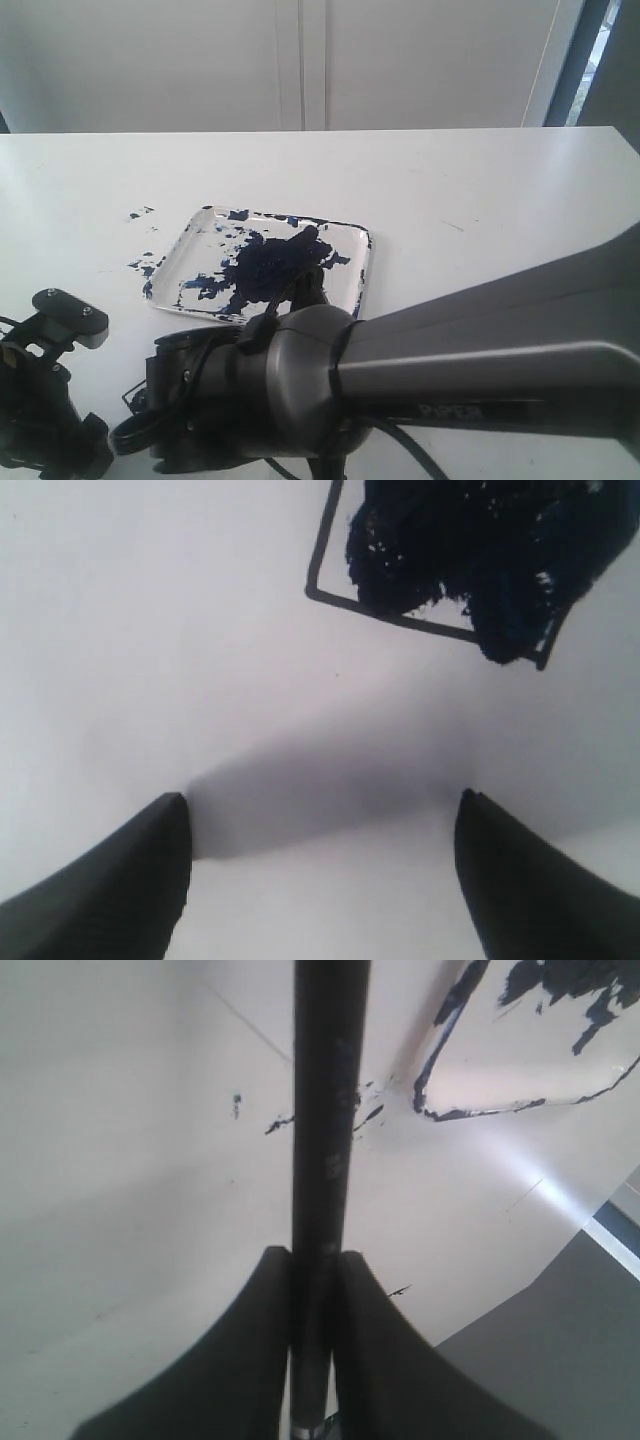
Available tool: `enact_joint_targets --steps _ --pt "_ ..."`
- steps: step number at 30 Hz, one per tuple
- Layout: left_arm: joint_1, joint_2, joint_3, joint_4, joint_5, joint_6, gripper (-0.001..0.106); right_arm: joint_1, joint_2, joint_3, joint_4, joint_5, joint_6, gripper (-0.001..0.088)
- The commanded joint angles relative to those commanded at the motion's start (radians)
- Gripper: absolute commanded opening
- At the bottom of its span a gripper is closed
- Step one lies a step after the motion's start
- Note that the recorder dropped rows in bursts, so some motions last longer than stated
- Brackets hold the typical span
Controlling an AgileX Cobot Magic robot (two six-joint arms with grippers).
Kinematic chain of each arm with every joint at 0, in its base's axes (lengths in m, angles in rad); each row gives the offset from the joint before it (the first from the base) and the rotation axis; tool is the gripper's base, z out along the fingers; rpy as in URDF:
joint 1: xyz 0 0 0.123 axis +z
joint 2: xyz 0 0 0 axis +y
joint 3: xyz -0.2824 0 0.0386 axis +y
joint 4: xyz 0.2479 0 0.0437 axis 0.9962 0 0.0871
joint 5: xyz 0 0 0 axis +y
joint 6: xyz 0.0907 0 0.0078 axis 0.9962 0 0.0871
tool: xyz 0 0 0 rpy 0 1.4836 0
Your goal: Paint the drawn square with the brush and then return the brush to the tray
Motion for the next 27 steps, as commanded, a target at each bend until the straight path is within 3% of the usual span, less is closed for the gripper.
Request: enact_joint_targets --steps 9,18,27 --pt "0.0 0.0 0.0 0.0 0.0 0.0 0.075 -0.011 0.002 0.0 -0.051 0.014 0.044 0.0" --pt "0.0 0.0 0.0 0.0 0.0 0.0 0.075 -0.062 0.002 0.0 -0.051 0.018 0.055 0.0" --pt "0.0 0.0 0.0 0.0 0.0 0.0 0.075 -0.047 0.002 0.0 -0.014 0.018 0.055 0.0"
